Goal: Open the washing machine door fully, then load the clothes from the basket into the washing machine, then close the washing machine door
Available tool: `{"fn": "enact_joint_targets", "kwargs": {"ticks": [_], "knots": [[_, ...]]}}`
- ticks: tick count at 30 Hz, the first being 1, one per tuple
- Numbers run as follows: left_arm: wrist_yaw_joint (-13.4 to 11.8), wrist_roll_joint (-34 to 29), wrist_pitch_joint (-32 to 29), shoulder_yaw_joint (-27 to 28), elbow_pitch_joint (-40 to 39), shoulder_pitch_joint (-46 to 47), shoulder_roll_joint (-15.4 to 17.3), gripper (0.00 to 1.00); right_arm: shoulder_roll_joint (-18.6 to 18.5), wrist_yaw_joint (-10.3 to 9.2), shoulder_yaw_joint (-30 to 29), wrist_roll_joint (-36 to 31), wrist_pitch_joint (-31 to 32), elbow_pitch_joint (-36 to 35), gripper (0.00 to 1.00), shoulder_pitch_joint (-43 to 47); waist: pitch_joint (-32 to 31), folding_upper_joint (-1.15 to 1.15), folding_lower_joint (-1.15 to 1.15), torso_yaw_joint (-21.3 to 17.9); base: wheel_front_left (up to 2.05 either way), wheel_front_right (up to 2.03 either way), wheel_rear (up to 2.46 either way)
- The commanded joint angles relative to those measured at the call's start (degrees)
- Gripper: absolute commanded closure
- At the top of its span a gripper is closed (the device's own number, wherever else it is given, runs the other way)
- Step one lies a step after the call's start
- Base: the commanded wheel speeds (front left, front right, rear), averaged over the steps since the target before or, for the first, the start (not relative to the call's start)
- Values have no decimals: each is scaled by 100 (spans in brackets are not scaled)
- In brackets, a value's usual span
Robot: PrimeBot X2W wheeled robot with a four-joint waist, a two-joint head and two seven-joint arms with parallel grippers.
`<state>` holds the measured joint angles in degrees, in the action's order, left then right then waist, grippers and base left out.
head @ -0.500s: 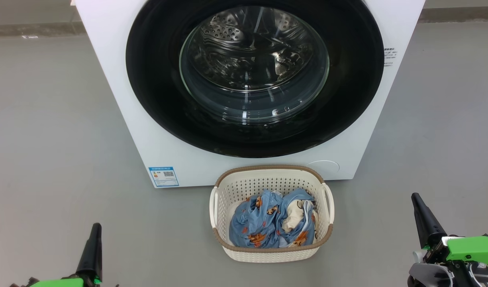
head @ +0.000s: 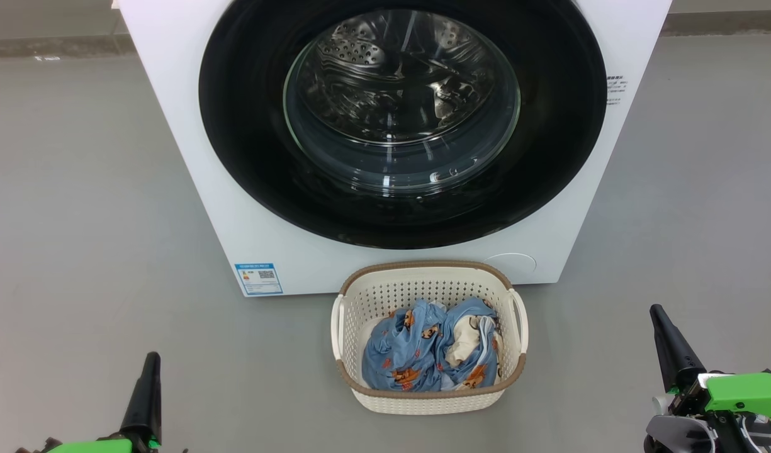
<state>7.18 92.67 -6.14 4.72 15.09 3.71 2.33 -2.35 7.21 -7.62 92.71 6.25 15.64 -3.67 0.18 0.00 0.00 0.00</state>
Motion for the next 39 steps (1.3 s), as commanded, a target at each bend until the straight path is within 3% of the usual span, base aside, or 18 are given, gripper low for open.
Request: {"fn": "enact_joint_targets", "kwargs": {"ticks": [1, 5, 6, 16, 24, 39], "knots": [[31, -48, -34, 178, -106, 248, 54, 100, -53, 28, 112, -52, 23, -162, 100, -251, 0, 0, 0, 0, 0, 0, 0], [0, 0, 0, 0, -1, 1, 0, 100, 0, 0, 0, 0, -1, 0, 100, 0, 0, 0, 0, 0, 0, 0, 0], [-1, 1, 4, -5, 20, -11, -3, 0, 6, 0, 5, 3, -2, 31, 0, 8, 0, 0, 0, 0, 0, 0, 0], [-7, -49, 97, -76, 111, -145, -44, 0, 68, 1, 82, -26, -94, 196, 0, 140, -7, 0, 13, 10, 0, 0, 0], [-4, -251, 259, -187, -6, -146, 43, 0, -17, 3, 216, -301, -260, 198, 0, 95, -5, 0, 0, 37, 0, 0, 0], [1, -1341, 513, -334, -142, -115, 155, 0, -126, 7, 486, -1363, -516, 251, 0, -10, -22, 0, 0, 80, 0, 0, 0]]}}
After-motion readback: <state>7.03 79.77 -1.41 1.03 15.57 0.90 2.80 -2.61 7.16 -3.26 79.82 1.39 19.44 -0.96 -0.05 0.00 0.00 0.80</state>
